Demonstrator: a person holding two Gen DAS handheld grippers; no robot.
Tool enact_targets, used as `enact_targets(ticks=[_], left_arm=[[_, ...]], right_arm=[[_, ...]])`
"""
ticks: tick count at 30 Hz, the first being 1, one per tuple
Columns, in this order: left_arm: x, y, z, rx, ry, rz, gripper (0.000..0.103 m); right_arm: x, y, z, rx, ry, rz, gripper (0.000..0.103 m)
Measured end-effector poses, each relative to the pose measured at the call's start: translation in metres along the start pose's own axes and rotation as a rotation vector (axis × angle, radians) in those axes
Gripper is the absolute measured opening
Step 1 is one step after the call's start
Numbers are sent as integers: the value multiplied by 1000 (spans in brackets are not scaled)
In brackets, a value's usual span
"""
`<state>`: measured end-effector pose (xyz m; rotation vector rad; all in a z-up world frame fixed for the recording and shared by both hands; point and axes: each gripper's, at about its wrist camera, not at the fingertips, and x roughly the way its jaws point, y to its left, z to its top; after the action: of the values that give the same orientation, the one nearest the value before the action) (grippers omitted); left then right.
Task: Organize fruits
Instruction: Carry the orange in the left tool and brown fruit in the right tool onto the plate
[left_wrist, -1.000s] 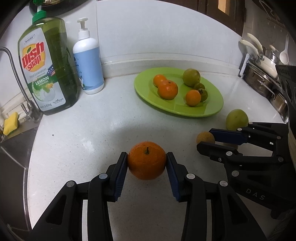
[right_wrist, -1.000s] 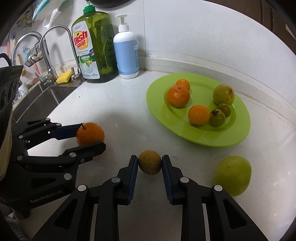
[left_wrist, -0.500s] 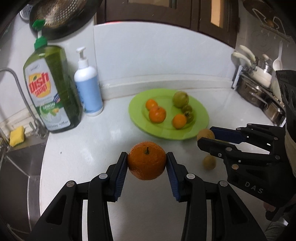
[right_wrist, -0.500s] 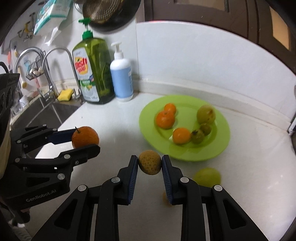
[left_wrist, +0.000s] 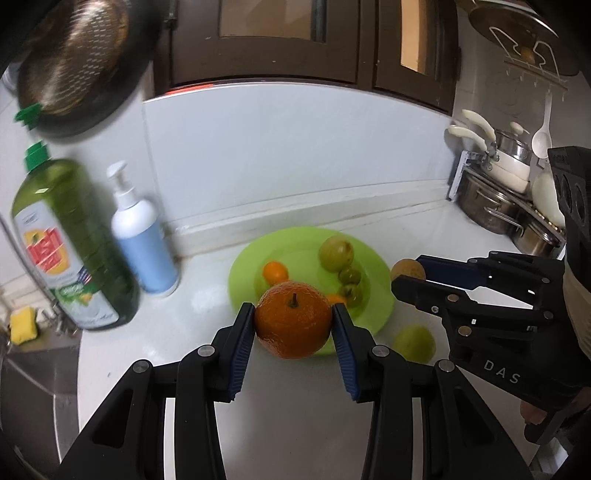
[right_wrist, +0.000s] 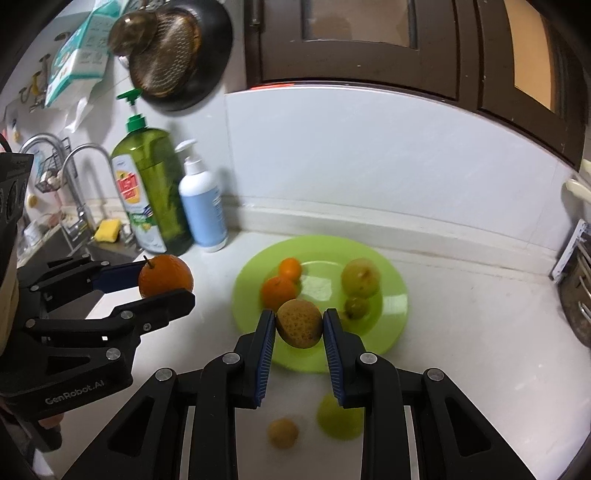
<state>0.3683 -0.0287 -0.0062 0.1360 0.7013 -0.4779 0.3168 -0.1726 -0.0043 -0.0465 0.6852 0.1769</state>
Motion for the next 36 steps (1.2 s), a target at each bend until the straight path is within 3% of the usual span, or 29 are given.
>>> enact_targets(ticks=[14,27,36], left_arm=[[64,-19,36,52,51,-63,41],[131,-20,32,58,169,-60,41],[149,-24,29,61,208,-67,41]], right_arm=[[41,-50,13,32,69,-32,28],[96,-75,1,59,177,-14,28],[116,-79,-3,73,209,0,28]])
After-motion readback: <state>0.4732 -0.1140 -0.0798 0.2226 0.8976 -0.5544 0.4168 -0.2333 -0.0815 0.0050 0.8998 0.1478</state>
